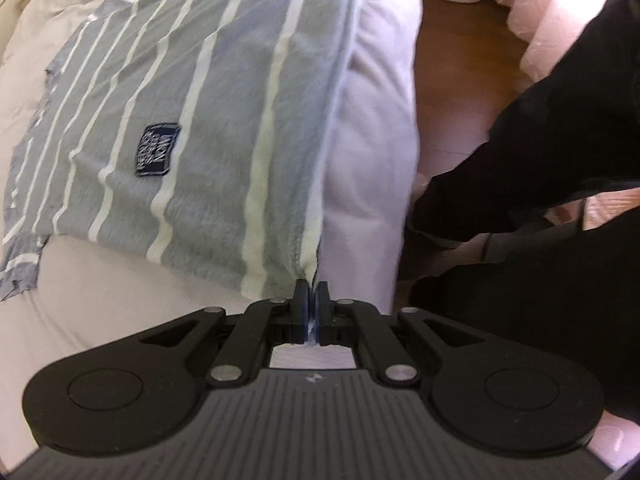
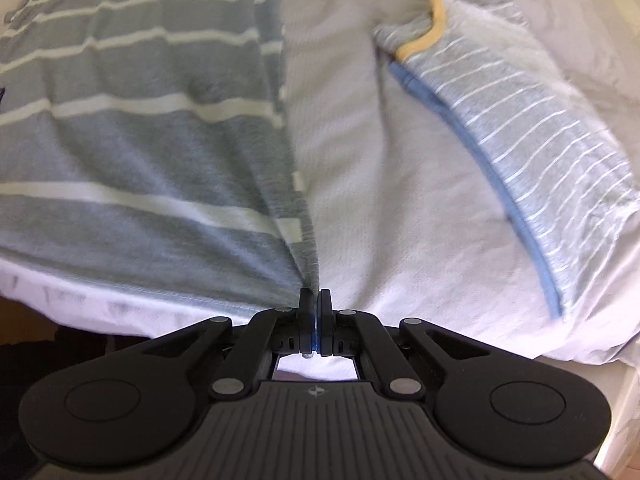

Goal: Fold clothes

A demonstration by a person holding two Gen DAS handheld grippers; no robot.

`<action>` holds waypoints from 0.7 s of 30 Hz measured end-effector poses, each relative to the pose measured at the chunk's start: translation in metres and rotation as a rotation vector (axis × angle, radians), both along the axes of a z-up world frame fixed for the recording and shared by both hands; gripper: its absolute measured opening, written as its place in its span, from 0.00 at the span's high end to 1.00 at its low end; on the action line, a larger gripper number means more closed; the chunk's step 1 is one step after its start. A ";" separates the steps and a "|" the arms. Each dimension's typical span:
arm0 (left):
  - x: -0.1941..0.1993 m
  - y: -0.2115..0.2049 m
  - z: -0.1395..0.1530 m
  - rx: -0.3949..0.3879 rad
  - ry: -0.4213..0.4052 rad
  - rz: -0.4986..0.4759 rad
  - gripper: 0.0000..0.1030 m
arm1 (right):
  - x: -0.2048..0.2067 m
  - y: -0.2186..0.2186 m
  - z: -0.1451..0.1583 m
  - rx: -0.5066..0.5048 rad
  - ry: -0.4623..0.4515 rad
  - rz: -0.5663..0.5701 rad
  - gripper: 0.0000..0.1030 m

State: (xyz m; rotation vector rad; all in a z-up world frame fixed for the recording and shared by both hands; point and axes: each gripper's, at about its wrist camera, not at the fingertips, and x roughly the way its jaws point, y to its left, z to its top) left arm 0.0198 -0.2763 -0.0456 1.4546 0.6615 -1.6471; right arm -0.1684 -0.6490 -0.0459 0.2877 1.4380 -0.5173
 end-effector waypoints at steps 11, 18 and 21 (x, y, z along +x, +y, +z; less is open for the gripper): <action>0.019 0.005 0.005 0.018 0.018 0.111 1.00 | -0.006 0.002 0.003 -0.024 0.055 -0.028 0.97; 0.020 0.025 0.004 0.096 0.071 0.102 0.95 | 0.002 0.004 0.020 -0.017 -0.026 -0.043 0.83; 0.030 0.029 0.005 0.098 0.092 0.198 0.93 | 0.014 0.018 0.024 0.031 -0.078 -0.038 0.79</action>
